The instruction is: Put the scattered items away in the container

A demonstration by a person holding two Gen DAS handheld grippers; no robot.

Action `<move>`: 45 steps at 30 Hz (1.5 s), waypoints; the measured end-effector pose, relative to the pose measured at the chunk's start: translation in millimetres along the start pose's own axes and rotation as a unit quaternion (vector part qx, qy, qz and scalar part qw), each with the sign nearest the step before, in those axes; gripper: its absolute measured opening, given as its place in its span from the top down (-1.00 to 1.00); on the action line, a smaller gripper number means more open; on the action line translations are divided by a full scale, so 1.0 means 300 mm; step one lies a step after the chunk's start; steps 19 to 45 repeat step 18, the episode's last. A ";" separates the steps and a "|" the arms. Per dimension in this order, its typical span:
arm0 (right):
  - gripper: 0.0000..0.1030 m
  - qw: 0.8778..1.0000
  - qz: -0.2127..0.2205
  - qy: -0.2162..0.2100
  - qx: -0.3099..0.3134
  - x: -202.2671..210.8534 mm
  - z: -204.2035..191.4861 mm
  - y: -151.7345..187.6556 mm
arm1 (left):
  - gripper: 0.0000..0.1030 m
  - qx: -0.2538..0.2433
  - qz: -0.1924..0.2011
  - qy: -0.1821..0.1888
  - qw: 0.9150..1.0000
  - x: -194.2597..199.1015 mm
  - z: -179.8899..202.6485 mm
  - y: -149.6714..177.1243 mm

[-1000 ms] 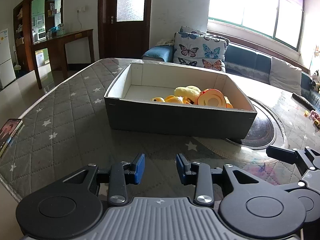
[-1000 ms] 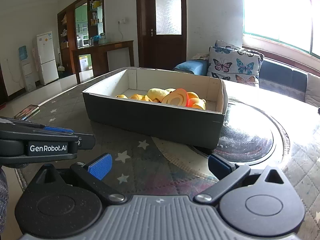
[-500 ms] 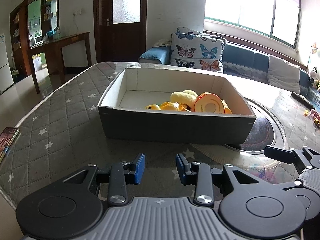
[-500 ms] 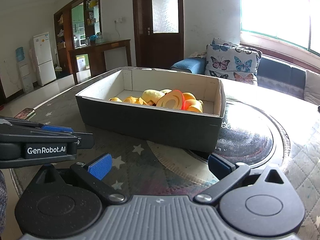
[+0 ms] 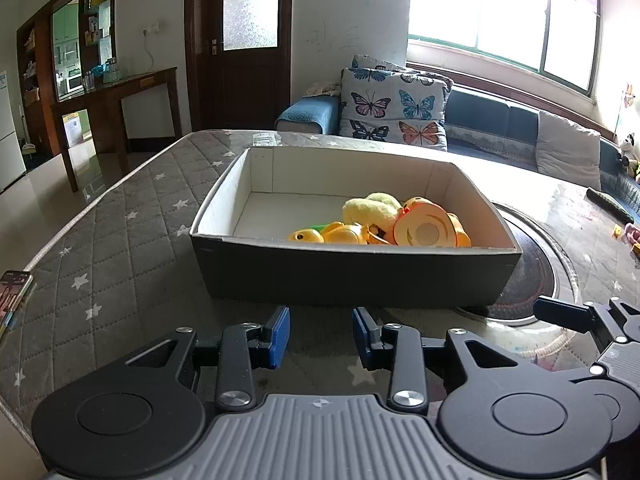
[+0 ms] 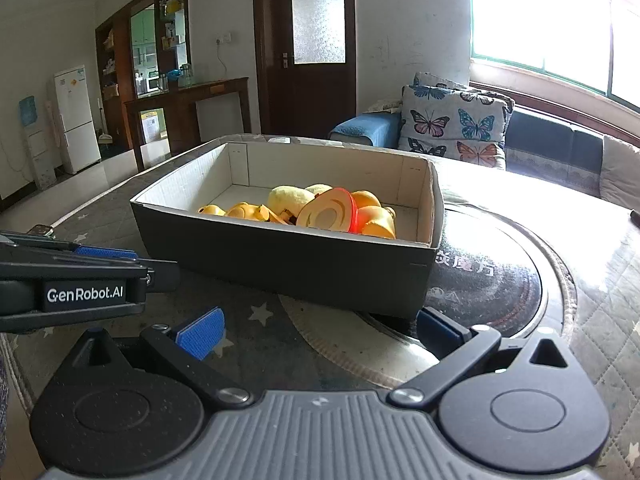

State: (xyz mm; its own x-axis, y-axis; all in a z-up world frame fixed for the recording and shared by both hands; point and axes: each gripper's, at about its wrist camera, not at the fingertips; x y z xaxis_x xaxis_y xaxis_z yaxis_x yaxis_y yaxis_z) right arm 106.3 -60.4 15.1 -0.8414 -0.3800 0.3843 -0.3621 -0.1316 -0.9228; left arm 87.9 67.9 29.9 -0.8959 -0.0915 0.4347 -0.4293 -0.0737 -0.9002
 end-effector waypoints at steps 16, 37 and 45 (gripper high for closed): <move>-1.00 1.000 -0.007 0.000 -0.002 -0.077 -0.001 -0.036 | 0.31 -0.002 -0.009 0.001 1.000 -0.092 -0.002 -0.051; -1.00 1.000 -0.009 0.000 -0.002 -0.086 -0.002 -0.039 | 0.31 -0.002 -0.011 0.003 1.000 -0.101 -0.005 -0.057; -1.00 1.000 -0.009 0.000 -0.002 -0.086 -0.002 -0.039 | 0.31 -0.002 -0.011 0.003 1.000 -0.101 -0.005 -0.057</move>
Point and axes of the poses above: each gripper's, at about its wrist camera, not at the fingertips, and x roughly against the way its jaws point, z to its right, y to its underside, and after that the axes turned 13 degrees about z, right-handed
